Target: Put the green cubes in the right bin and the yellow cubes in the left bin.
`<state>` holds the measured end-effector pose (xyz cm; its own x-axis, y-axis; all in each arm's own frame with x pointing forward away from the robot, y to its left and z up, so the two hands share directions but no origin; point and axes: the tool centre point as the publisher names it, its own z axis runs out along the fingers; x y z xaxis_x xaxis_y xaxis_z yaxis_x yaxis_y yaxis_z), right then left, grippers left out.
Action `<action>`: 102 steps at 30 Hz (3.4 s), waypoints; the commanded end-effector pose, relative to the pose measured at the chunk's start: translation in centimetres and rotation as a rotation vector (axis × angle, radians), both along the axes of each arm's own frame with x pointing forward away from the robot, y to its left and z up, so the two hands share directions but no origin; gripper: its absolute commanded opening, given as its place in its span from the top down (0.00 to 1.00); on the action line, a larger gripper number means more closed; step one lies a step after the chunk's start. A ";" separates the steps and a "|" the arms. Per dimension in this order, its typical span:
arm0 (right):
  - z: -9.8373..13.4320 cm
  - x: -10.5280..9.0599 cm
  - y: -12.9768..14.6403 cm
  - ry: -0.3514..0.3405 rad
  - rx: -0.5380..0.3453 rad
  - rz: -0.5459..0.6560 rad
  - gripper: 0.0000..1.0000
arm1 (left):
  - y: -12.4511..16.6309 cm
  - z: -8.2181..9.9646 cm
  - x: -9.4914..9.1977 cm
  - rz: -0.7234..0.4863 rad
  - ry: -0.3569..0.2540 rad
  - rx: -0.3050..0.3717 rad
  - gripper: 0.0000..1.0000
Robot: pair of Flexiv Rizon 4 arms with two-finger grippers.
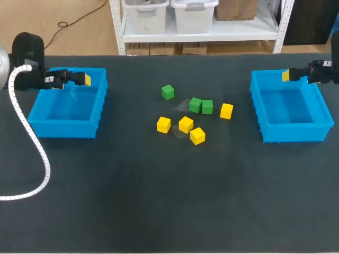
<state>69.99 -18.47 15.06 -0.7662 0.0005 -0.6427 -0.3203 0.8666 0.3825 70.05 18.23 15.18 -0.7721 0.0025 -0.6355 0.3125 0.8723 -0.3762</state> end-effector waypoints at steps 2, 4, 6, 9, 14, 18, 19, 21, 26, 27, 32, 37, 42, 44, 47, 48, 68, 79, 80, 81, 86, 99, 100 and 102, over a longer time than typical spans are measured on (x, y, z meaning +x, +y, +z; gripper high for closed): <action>0.0 0.0 0.0 0.000 0.001 0.001 0.00 | 0.2 -0.2 0.0 -0.005 -0.006 -0.008 0.00; 0.0 0.0 0.0 0.000 0.001 0.001 0.00 | 0.2 -0.2 0.0 -0.005 -0.006 -0.008 0.00; 0.0 0.0 0.0 0.000 0.001 0.001 0.00 | 0.2 -0.2 0.0 -0.005 -0.006 -0.008 0.00; 0.0 0.0 0.0 0.000 0.001 0.001 0.00 | 0.2 -0.2 0.0 -0.005 -0.006 -0.008 0.00; 0.0 0.0 0.0 0.000 0.001 0.001 0.00 | 0.2 -0.2 0.0 -0.005 -0.006 -0.008 0.00; 0.0 0.0 0.0 0.000 0.001 0.001 0.00 | 0.2 -0.2 0.0 -0.005 -0.006 -0.008 0.00; 0.0 0.0 0.0 0.000 0.001 0.001 0.00 | 0.2 -0.2 0.0 -0.005 -0.006 -0.008 0.00; 0.0 0.0 0.0 0.000 0.001 0.001 0.00 | 0.2 -0.2 0.0 -0.005 -0.006 -0.008 0.00; 0.3 0.8 0.8 -0.004 -0.005 0.016 0.00 | 0.2 -0.2 0.0 -0.005 -0.006 -0.008 0.00; 0.6 1.6 1.7 -0.014 -0.023 0.034 0.00 | 0.2 -0.2 0.0 -0.005 -0.006 -0.008 0.00; 1.6 4.7 6.3 -0.043 -0.076 0.159 0.00 | 0.2 -0.2 0.0 -0.005 -0.006 -0.008 0.00; 1.4 6.8 10.4 -0.044 -0.134 0.266 0.00 | 0.2 -0.2 0.0 -0.005 -0.006 -0.008 0.00; 0.3 8.7 14.4 -0.038 -0.191 0.354 0.00 | 0.2 -0.2 0.0 -0.005 -0.006 -0.008 0.00; -0.3 9.5 15.9 -0.036 -0.215 0.386 0.00 | 0.2 -0.2 0.0 -0.005 -0.006 -0.008 0.00; -1.4 11.0 17.8 -0.019 -0.257 0.403 0.00 | 0.2 -0.2 0.0 -0.005 -0.006 -0.008 0.00; -1.8 11.5 18.4 -0.011 -0.270 0.411 0.00 | 0.2 -0.2 0.0 -0.005 -0.006 -0.008 0.00; -9.4 15.9 27.5 0.098 -0.754 0.384 0.00 | 0.2 -0.2 0.0 -0.005 -0.006 -0.008 0.00; -11.4 14.3 28.0 0.138 -0.700 0.405 0.00 | 0.2 -0.2 0.0 -0.005 -0.006 -0.008 0.00; -11.5 14.3 28.0 0.138 -0.699 0.406 0.00 | 0.2 -0.2 0.0 -0.005 -0.006 -0.008 0.00; -11.5 14.3 28.0 0.137 -0.697 0.407 0.00 | 0.2 -0.2 0.0 -0.005 -0.006 -0.008 0.00; -12.2 14.3 27.9 0.120 -0.706 0.417 0.00 | 0.2 -0.2 0.0 -0.005 -0.006 -0.008 0.00; -13.4 14.0 29.1 0.093 -0.690 0.461 0.00 | 0.2 -0.2 0.0 -0.005 -0.006 -0.008 0.00; -13.5 14.0 29.1 0.085 -0.679 0.462 0.00 | 0.2 -0.2 0.0 -0.005 -0.006 -0.008 0.00; -13.6 13.9 29.2 0.074 -0.653 0.467 0.00 | 0.2 -0.2 0.0 -0.005 -0.006 -0.008 0.00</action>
<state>84.36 11.28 1.76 -0.6430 -0.6919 -0.3285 -0.6946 0.7075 -0.1304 70.05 18.23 15.18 -0.7721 0.0025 -0.6355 0.3124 0.8723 -0.3761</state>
